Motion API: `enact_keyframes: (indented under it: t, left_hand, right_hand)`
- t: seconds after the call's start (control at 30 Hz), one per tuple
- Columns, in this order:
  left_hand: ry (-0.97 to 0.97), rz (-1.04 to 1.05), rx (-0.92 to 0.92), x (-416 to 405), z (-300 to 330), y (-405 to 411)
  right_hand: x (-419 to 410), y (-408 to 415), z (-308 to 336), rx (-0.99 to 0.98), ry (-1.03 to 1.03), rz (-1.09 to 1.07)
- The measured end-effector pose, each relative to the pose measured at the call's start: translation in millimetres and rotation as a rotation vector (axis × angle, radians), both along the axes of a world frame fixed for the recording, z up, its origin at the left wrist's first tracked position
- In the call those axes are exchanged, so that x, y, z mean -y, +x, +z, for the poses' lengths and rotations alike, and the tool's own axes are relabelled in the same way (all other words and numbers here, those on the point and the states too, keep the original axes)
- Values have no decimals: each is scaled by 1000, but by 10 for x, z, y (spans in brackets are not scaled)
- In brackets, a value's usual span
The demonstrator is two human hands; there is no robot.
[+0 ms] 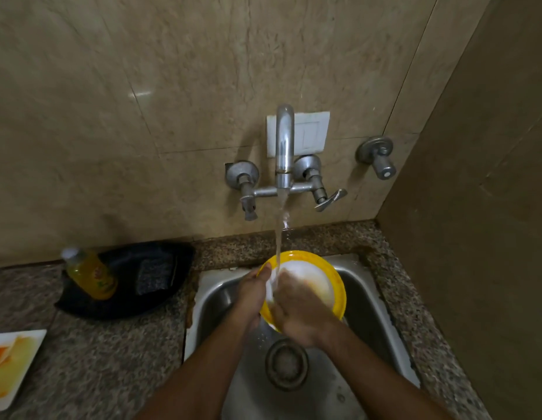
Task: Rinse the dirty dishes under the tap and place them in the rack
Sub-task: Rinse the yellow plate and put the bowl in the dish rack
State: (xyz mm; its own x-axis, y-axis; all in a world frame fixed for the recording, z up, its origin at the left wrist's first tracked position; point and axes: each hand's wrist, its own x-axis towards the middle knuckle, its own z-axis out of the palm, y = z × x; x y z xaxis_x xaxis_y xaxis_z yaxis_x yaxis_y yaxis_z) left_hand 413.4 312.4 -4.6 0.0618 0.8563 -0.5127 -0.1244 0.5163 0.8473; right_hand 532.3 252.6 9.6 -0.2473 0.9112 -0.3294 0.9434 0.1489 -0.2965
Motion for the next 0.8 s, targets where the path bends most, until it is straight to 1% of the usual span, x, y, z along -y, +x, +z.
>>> enact_keyframes:
  t: [0.03,0.07,0.17,0.2,0.3,0.4,0.47,0.53,0.6,0.63,0.73,0.77,0.8]
  left_hand:
    - [1,2,-12,-8,-4,-9]
    - [-8,8,-13,-9,-15,-25]
    - [-10,14,0,1,-24,-29]
    - [-3,2,-7,1,-12,-25]
    - [-24,10,-2,26,4,-15]
    - [-10,23,14,29,-32,-6]
    - [-3,-1,-8,36,-46,-15]
    - [-35,9,31,74,-5,-27]
    - [-32,39,29,74,-10,-37]
    - [-10,38,12,59,-25,-37]
    - [-4,-9,4,41,-8,-44]
    - [-18,-9,16,48,0,-48]
    - [-22,2,30,53,9,-51]
  right_hand:
    - [16,-31,30,-42,5,46]
    - [14,-26,29,-43,-7,76]
    - [-44,51,7,55,-41,-34]
    - [-51,25,1,38,-41,-42]
    - [-52,-48,52,-38,-74,21]
    - [-81,-39,102,78,-62,-54]
    - [-62,-78,158,35,-78,-18]
    - [-41,-49,196,-20,-136,11]
    - [-70,-10,120,76,-87,-8]
    - [-66,-17,101,87,-61,-19]
    - [-15,-65,87,-84,-120,1]
    - [-15,-29,102,-88,-123,2]
    - [-33,2,124,-37,-88,-17]
